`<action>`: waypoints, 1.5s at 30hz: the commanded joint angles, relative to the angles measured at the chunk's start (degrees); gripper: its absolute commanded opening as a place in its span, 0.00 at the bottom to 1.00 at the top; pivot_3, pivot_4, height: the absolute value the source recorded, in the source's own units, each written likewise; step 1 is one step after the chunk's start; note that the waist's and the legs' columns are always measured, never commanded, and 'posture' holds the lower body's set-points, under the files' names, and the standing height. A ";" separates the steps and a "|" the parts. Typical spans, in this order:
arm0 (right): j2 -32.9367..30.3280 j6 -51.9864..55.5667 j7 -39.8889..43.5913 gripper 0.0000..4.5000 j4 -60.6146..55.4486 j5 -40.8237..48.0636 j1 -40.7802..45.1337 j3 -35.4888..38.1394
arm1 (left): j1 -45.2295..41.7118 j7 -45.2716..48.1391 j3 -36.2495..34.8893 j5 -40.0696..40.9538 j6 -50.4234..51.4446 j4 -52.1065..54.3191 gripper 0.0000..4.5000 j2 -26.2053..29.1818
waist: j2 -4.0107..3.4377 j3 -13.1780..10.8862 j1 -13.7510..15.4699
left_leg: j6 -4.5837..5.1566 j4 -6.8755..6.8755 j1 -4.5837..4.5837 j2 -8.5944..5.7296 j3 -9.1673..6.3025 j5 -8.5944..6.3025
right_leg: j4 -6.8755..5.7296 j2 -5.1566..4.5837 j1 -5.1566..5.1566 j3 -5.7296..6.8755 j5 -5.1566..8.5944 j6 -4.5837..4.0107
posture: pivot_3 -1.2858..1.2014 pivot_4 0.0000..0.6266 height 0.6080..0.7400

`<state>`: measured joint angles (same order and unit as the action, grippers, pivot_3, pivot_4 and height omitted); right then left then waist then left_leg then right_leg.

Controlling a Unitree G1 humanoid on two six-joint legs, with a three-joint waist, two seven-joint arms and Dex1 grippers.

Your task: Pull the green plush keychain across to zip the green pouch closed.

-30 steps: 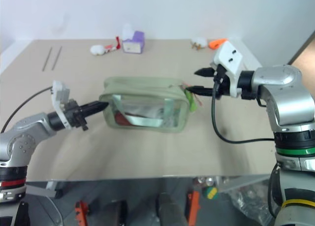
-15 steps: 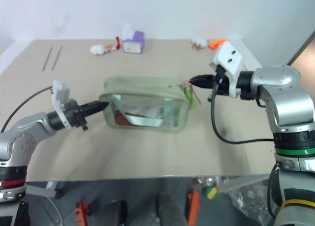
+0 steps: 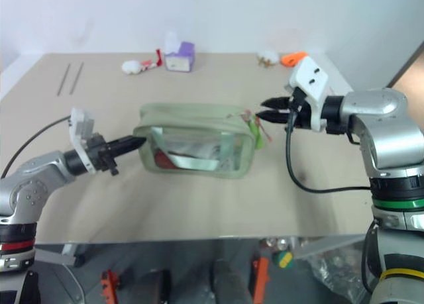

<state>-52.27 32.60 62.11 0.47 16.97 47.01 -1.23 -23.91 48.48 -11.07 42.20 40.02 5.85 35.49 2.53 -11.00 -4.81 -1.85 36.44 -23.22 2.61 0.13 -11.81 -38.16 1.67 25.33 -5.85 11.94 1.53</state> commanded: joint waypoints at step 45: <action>0.72 2.66 0.29 0.01 -2.66 -1.96 -0.93 -2.13 | -0.27 0.23 -0.25 -0.72 -0.28 1.01 0.00 0.01 | 0.00 0.00 -0.04 | 0.00 0.00 0.01 0.00 0.00 0.00 | 0.00 0.01 -0.01 -0.01 -0.01 0.01 | 0.52 0.24 1.00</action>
<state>-50.34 36.27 62.33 -1.96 15.37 43.95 -4.57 -24.11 48.79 -11.03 41.60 39.95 5.76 35.26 2.53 -11.00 -4.85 -1.85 36.44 -23.21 2.61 0.12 -11.81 -38.16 1.69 25.33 -5.86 11.93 1.54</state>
